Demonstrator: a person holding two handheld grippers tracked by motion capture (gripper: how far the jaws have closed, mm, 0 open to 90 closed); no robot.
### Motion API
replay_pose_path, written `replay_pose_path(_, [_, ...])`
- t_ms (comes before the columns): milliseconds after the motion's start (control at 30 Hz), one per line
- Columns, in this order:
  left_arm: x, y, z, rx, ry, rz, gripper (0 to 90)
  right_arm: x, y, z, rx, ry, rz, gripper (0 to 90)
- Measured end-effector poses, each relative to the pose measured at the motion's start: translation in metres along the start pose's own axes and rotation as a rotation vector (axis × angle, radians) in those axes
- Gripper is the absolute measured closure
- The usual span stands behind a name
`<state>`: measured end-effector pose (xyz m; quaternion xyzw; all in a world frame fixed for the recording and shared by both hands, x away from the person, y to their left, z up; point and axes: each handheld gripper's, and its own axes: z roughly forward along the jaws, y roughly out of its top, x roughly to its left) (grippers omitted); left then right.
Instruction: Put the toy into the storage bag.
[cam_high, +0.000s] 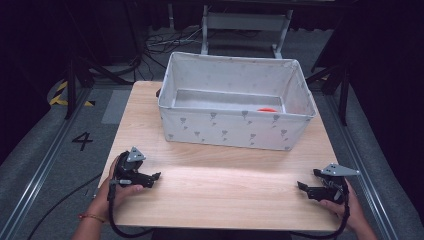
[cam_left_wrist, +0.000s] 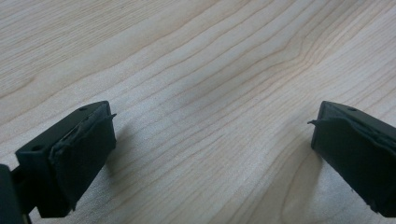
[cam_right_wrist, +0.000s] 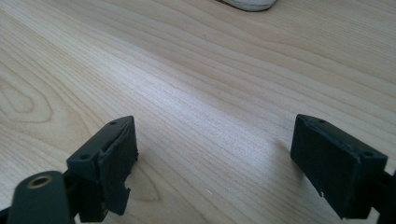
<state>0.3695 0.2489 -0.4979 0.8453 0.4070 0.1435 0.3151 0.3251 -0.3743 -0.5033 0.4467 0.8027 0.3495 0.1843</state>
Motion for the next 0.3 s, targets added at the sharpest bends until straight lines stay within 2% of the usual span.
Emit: replay_pose_path(300, [-0.0011,-0.0005,-0.0002,-0.001,0.007,-0.011,0.2,0.0000,0.0005,0.0002,0.002,-0.002,0.002,14.6])
